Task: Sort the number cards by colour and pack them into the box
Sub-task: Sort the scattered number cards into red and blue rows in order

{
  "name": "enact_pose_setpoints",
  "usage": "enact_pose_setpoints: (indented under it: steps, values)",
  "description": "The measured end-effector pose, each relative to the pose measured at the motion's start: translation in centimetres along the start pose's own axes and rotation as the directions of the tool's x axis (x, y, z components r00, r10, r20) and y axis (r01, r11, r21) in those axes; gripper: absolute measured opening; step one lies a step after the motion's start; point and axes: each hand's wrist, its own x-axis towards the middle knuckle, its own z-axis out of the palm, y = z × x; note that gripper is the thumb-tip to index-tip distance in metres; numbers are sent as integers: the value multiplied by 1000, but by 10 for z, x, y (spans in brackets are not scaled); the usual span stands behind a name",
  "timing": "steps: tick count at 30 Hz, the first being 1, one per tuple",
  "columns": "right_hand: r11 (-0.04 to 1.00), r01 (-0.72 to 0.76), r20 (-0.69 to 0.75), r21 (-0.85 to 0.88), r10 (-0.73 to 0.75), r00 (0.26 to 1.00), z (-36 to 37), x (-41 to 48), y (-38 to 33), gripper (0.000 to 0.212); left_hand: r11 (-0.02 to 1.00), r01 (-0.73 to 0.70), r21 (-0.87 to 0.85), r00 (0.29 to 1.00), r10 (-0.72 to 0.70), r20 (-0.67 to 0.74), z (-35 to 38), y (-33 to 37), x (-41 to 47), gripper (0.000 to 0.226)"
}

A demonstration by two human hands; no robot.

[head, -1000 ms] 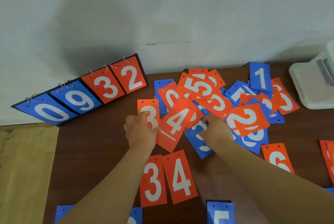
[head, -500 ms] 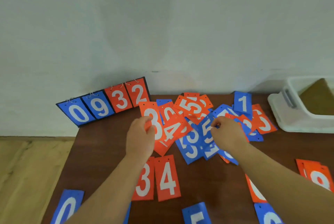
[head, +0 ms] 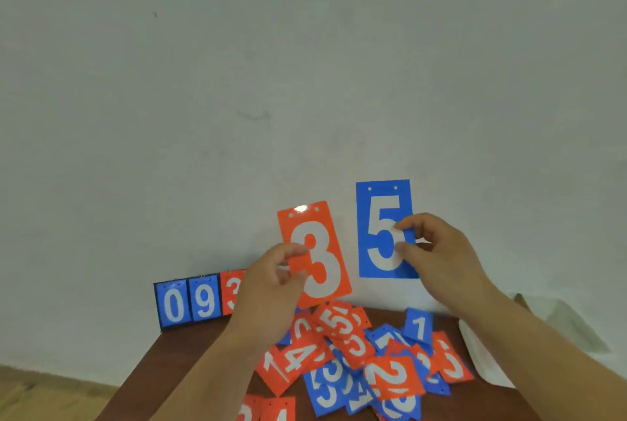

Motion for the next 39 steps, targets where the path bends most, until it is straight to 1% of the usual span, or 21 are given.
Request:
enact_pose_setpoints:
  steps: [2,4,7,9,11,14,17,20,23,26,29,30,31,32,34,35,37,39]
  values:
    - [999,39,36,37,-41,999,10,-10,-2,25,1000,-6,4,1000,6,-4,-11,-1,-8,42]
    - [998,53,88,26,-55,995,28,-16,6,23,999,1,52,1000,0,-13,-25,-14,-16,41]
    - [1000,-4,167,30,-1,986,67,-21,33,24,980,62,190,998,-57,-33,-49,-48,-23,36]
    - [999,-45,213,-9,46,976,97,-24,55,26,963,130,237,992,-127,-28,-63,-75,-27,33]
    - [995,-86,257,-51,96,962,127,-28,77,29,949,210,235,977,-215,-6,-76,-104,-29,31]
    - [978,-166,302,-127,198,933,172,-36,104,29,906,318,279,938,-343,44,-94,-152,-30,29]
    - [950,-238,324,-203,295,899,210,-43,129,28,846,386,368,889,-448,97,-110,-205,-28,35]
    - [905,-324,313,-274,403,860,238,-50,154,29,786,408,466,822,-538,189,-116,-257,-25,39]
    - [844,-423,264,-329,512,817,251,-59,178,30,740,390,548,750,-601,276,-112,-302,-24,42]
    - [774,-523,224,-356,614,756,253,-69,196,27,683,393,615,658,-676,331,-106,-336,-21,39]
    - [708,-598,184,-375,689,701,249,-78,208,25,641,339,689,584,-717,380,-100,-357,-21,37]
    - [690,-615,169,-382,707,687,247,-81,211,23,636,307,708,574,-717,396,-97,-362,-22,37]
    - [672,-632,152,-386,722,675,245,-83,212,22,624,265,735,574,-715,400,-94,-365,-24,38]
    - [655,-646,137,-392,736,663,243,-86,214,21,606,210,767,593,-703,393,-91,-366,-25,38]
    - [634,-663,115,-398,752,650,240,-92,216,21,552,95,828,656,-661,365,-85,-365,-26,38]
    - [628,-669,109,-398,756,645,238,-95,216,22,523,64,850,681,-646,346,-82,-363,-25,39]
    - [611,-679,107,-407,770,629,232,-101,218,24,468,42,883,699,-645,308,-78,-359,-22,43]
    - [608,-680,118,-409,774,621,225,-107,220,27,439,0,899,724,-620,303,-74,-354,-21,46]
